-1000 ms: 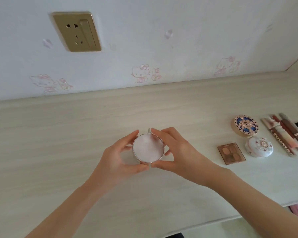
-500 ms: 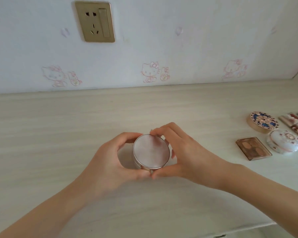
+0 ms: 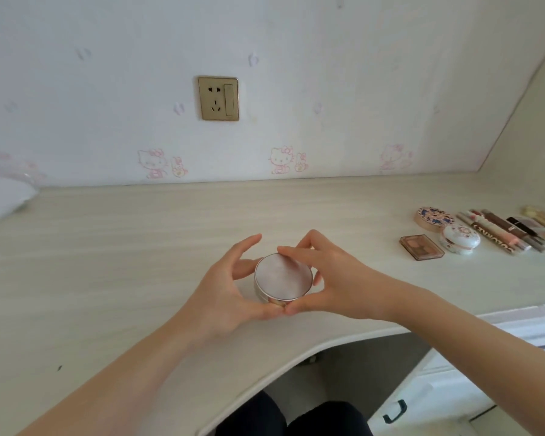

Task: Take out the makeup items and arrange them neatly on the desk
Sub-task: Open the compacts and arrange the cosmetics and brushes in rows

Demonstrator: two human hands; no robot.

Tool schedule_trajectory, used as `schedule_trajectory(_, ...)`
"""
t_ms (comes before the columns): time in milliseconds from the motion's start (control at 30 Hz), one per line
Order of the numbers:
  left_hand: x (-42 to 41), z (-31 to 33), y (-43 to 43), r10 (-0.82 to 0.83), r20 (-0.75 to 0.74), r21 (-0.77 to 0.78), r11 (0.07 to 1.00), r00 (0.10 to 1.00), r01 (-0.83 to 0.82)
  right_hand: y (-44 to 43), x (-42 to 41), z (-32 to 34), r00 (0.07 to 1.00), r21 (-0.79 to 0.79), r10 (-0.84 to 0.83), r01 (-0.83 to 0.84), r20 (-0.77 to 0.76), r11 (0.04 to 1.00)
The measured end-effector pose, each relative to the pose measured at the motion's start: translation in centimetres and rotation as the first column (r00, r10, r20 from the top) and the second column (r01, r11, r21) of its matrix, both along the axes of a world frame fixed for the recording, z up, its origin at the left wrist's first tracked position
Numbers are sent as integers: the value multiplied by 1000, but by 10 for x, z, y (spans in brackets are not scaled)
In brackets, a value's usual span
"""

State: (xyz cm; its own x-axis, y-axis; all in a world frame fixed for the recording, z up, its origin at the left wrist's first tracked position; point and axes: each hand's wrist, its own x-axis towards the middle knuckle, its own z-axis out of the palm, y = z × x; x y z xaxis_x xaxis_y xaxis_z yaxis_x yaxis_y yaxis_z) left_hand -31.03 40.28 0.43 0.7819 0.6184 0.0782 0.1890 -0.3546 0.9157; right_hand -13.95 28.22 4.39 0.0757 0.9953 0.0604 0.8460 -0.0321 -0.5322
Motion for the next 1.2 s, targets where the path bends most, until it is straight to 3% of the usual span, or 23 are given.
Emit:
schedule_trajectory(267,7,-6,22,58,-17,28,998,998,-58,24,9,1,999,-48,36,-35,24,998)
schedule_trajectory(400,21,-12,40,81,-60,40,996,995,-79,46,27,-2,998,-83,23,-27,-50,996)
schedule_trajectory(700,46,-20,67,34,-110,-16,999,993,-36,70,65,-9,996,-143,91,-87,18,986)
schedule_trajectory(967,47,-29,62,42,-47,50,998,998,-39,66,67,-9,974,-13,16,-19,-228,1000)
schedule_trajectory(1100,45,-27,60,56,25,46,997,998,-57,71,62,-11,845,-28,-63,57,-531,998)
schedule_trajectory(1200,45,-23,58,57,52,25,998,997,-58,72,60,-12,778,-46,-64,45,-625,998)
